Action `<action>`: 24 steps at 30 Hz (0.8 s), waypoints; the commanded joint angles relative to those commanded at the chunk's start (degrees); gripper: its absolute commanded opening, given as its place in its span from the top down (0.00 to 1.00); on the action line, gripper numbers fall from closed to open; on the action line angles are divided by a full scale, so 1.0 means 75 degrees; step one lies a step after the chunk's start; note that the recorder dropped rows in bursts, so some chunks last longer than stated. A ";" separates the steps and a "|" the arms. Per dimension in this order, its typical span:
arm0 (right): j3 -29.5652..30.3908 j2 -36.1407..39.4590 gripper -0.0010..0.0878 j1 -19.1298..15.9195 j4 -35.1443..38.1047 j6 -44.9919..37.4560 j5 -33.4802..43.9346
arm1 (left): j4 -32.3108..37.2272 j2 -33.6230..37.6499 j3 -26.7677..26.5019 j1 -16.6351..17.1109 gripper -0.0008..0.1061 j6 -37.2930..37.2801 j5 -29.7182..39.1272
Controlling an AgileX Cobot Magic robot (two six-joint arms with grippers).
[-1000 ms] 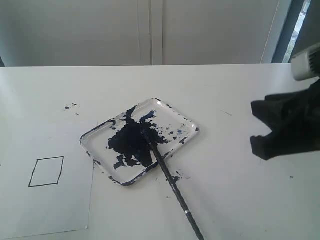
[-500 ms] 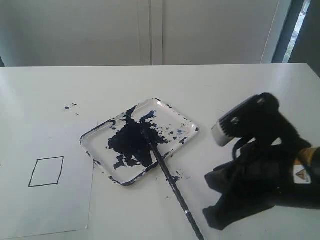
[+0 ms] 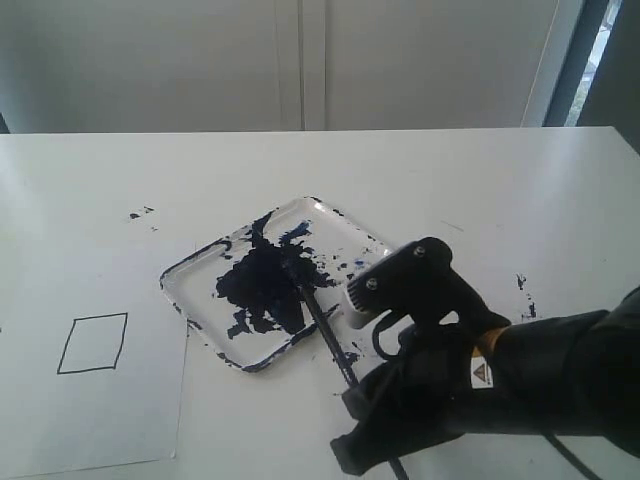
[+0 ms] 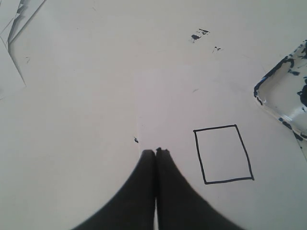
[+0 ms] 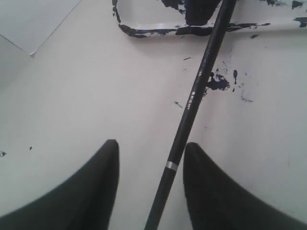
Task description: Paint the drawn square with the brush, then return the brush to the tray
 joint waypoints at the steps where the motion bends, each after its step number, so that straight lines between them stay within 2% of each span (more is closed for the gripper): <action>1: 0.0000 0.0043 0.52 0.0000 0.0140 0.0000 -0.0042 | 0.0000 0.0000 0.0000 0.0000 0.99 0.0000 0.0000; 9: 0.0000 0.0578 0.52 0.0000 0.0518 -0.0091 -0.0276 | 0.0000 0.0000 0.0000 0.0000 0.99 0.0000 0.0000; 12: 0.0000 0.0743 0.55 0.0000 0.0518 -0.0161 -0.0345 | 0.0000 0.0000 0.0000 0.0000 0.99 0.0000 0.0000; 24: 0.0000 0.1292 0.55 0.0000 0.0502 -0.0358 -0.0808 | 0.0000 0.0000 0.0000 0.0000 0.99 0.0000 0.0000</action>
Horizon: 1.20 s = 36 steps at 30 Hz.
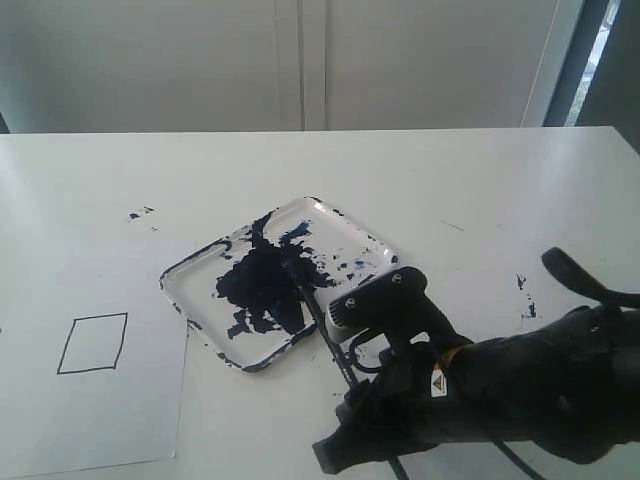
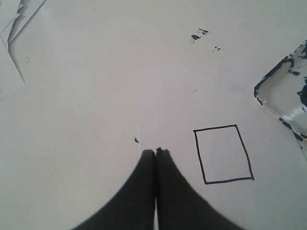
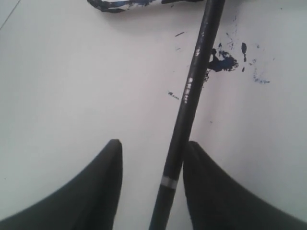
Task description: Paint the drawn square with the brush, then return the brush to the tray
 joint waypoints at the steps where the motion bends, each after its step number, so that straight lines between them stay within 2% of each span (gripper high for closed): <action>1: 0.0017 0.0000 0.55 -0.0019 0.0000 -0.0075 -0.0010 | 0.0000 0.0000 0.0000 0.0000 0.99 0.0000 0.0000; 10: 0.0432 0.0013 0.55 -0.0167 0.0014 -0.0180 -0.0448 | 0.0000 0.0000 0.0000 0.0000 0.99 0.0000 0.0000; 25: 0.0426 0.0429 0.55 -0.0167 -0.0001 -0.0180 -0.0762 | 0.0000 0.0000 0.0000 0.0000 0.99 0.0000 0.0000; 27: 0.0426 0.0429 0.58 -0.0167 -0.0001 -0.0180 -0.0821 | 0.0000 0.0000 0.0000 0.0000 0.99 0.0000 0.0000; 32: 0.0426 0.0429 0.75 -0.0167 -0.0001 -0.0215 -0.0823 | 0.0000 0.0000 0.0000 0.0000 0.99 0.0000 0.0000; 36: 0.0426 0.0446 0.81 -0.0167 -0.0001 -0.0384 -0.0808 | 0.0000 0.0000 0.0000 0.0000 0.99 0.0000 0.0000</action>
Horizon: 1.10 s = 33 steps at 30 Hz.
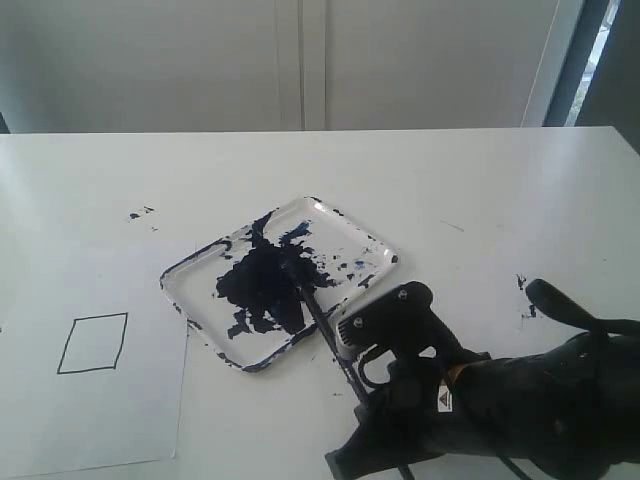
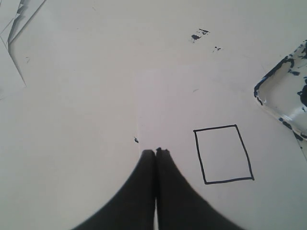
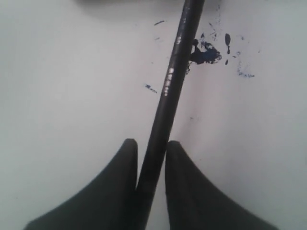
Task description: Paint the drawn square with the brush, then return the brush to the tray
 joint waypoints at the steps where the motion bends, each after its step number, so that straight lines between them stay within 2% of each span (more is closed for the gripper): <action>1: 0.0000 -0.0001 0.81 0.0000 0.0000 0.0000 0.0000 | 0.0000 0.0000 0.0000 0.0000 0.99 0.0000 0.0000; 7: 0.0000 -0.0001 0.82 0.0000 0.0000 0.0000 -0.0052 | 0.0000 0.0000 0.0000 0.0000 0.99 0.0000 0.0000; 8: 0.0000 -0.0001 0.84 0.0000 0.0000 0.0000 -0.0077 | 0.0000 0.0000 0.0000 0.0000 0.99 0.0000 0.0000; 11: -0.0034 -0.0001 0.99 0.0000 0.0000 0.0000 -0.0109 | 0.0000 0.0000 0.0000 0.0000 0.99 0.0000 0.0000; 14: -0.0107 -0.0116 0.99 0.0000 0.0000 0.0052 -0.0147 | 0.0000 0.0000 0.0000 0.0000 0.99 0.0000 0.0000; 18: -0.0264 -0.0491 0.99 -0.0014 0.0000 0.0063 0.0447 | 0.0000 0.0000 0.0000 0.0000 0.99 0.0000 0.0000; 23: -0.0312 -0.1065 0.99 -0.0237 -0.0065 -0.0250 0.0780 | 0.0000 0.0000 0.0000 0.0000 0.99 0.0000 0.0000; 33: -0.0805 -0.1794 0.99 -0.0832 -0.1116 -0.0341 0.2420 | 0.0000 0.0000 0.0000 0.0000 0.99 0.0000 0.0000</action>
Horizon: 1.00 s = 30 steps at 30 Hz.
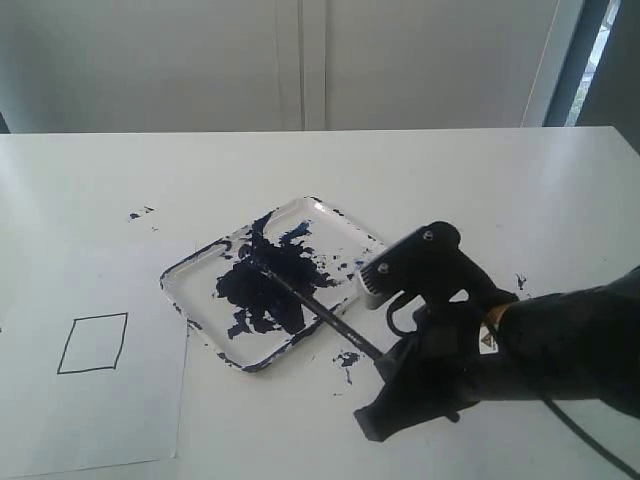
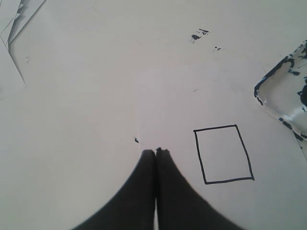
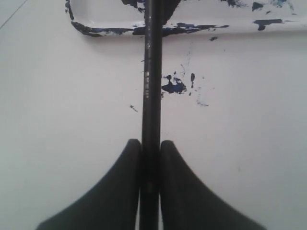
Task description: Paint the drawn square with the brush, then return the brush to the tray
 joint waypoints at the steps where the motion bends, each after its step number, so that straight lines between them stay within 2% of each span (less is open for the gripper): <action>1: -0.0076 0.0000 0.99 -0.0007 -0.0117 0.0000 0.0234 | 0.0000 0.0000 0.0000 0.0000 0.99 0.0000 0.0000; 4: -0.0166 0.0000 0.99 -0.0007 -0.0428 0.0032 0.0588 | 0.0000 0.0000 0.0000 0.0000 0.99 0.0000 0.0000; 8: -0.0166 0.0000 0.99 -0.0007 -0.0890 0.0325 0.0464 | 0.0000 0.0000 0.0000 0.0000 0.99 0.0000 -0.0017; 14: -0.0183 0.0000 0.99 -0.0007 -0.3195 0.1998 0.0362 | 0.0000 0.0000 0.0000 0.0000 0.99 0.0000 -0.0192; 19: -0.0481 0.0339 0.99 -0.0007 -0.4604 0.3074 0.0910 | 0.0000 0.0000 0.0000 0.0000 0.99 -0.0048 -0.0230; 26: -0.1108 0.0947 0.99 -0.0007 -0.4745 0.3210 0.0965 | 0.0000 0.0000 0.0000 0.0000 0.99 -0.0048 -0.0230; 30: -0.1435 0.1381 0.99 -0.0007 -0.4745 0.3210 0.1225 | 0.0000 -0.0013 0.0000 0.0000 0.99 -0.0052 -0.0682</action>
